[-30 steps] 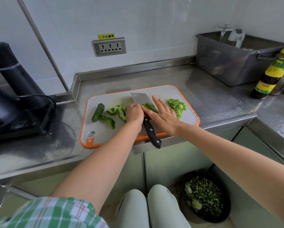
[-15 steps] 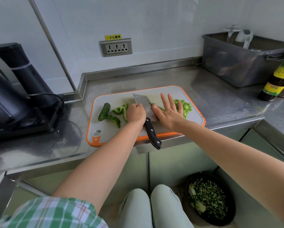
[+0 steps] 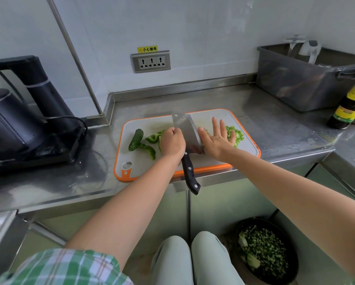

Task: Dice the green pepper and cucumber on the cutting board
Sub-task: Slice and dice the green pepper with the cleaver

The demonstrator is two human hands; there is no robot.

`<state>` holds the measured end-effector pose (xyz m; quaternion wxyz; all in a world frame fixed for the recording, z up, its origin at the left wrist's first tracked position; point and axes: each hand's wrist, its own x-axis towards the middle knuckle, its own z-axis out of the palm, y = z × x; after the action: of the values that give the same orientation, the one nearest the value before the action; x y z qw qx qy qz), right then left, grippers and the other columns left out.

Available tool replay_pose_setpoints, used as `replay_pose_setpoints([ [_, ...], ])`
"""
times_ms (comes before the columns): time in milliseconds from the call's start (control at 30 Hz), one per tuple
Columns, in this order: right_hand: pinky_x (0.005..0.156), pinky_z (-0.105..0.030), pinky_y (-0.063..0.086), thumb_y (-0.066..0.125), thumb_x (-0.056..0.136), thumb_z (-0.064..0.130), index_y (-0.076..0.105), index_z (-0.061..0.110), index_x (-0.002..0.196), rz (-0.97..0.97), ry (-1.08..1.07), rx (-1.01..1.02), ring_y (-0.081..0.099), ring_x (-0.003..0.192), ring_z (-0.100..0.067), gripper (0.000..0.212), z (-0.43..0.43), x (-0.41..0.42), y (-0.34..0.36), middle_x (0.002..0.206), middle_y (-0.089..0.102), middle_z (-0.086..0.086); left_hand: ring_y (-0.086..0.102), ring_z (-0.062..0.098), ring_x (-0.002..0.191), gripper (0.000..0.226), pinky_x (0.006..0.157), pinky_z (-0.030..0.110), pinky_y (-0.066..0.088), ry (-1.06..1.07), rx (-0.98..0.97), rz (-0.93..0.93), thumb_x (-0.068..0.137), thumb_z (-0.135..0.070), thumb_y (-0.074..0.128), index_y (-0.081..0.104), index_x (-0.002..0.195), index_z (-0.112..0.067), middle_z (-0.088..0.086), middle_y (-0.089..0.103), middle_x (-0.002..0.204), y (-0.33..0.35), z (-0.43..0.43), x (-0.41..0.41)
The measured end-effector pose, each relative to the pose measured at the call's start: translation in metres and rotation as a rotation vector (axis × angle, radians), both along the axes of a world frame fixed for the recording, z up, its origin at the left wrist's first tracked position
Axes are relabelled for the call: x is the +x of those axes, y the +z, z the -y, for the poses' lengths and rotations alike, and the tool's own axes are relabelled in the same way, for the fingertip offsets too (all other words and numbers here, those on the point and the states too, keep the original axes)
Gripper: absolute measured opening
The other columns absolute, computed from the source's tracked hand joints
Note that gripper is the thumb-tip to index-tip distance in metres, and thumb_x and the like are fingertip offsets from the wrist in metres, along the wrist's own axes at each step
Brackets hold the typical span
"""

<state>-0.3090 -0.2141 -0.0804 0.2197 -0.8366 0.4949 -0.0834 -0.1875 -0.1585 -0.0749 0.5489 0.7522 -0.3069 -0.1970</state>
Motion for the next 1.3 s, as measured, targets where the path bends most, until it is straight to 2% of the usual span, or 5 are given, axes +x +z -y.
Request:
replay_pose_setpoints([
  [400,0.115,-0.049,0.006,0.027,0.1,0.049,0.034,0.029,0.147,0.067,-0.008,-0.166,0.008,0.145,-0.022,0.052,-0.002,-0.017,0.013,0.159,0.01,-0.003,0.032,0.026,0.064,0.035,0.06,0.032,0.024,0.039,-0.004,0.011,0.093,-0.012,0.038,0.029,0.059,-0.013,0.004,0.033,0.057,0.004,-0.002,0.0],
  [533,0.082,-0.033,0.044,0.053,0.095,0.038,0.051,0.021,0.129,0.467,0.064,0.014,0.059,0.087,-0.018,0.039,-0.008,-0.028,0.036,0.104,0.06,-0.003,0.036,0.027,0.064,0.034,0.06,0.031,0.027,0.058,-0.038,0.023,0.091,-0.015,0.044,0.031,0.06,-0.018,0.001,0.036,0.058,0.012,0.002,-0.004],
  [833,0.045,-0.024,0.036,0.044,0.09,0.01,0.055,0.009,0.105,0.622,-0.061,0.216,0.042,0.046,-0.016,0.018,-0.012,-0.041,0.052,0.064,0.051,-0.006,0.066,0.023,0.056,0.019,0.051,0.029,0.05,-0.246,-0.162,-0.109,0.097,-0.022,0.046,0.061,0.09,-0.013,0.004,0.068,0.08,0.034,0.016,-0.036],
  [1000,0.046,-0.027,0.033,0.043,0.085,0.009,0.049,0.014,0.074,0.876,-0.235,0.247,0.038,0.045,-0.019,0.013,0.005,-0.058,0.043,0.057,0.046,-0.005,0.063,0.019,0.088,0.03,0.076,0.026,0.046,-0.344,0.053,0.574,0.086,-0.001,0.054,0.075,0.092,-0.022,0.0,0.069,0.098,0.019,0.01,-0.018],
  [1300,0.043,-0.026,0.034,0.049,0.083,0.007,0.059,-0.004,0.097,0.907,-0.258,0.356,0.038,0.045,-0.018,0.021,0.02,-0.061,0.027,0.057,0.047,-0.007,0.044,0.024,0.109,0.032,0.076,0.027,0.027,-0.586,0.271,1.194,0.089,-0.005,0.057,0.071,0.105,-0.028,0.003,0.048,0.109,0.007,0.028,-0.022],
])
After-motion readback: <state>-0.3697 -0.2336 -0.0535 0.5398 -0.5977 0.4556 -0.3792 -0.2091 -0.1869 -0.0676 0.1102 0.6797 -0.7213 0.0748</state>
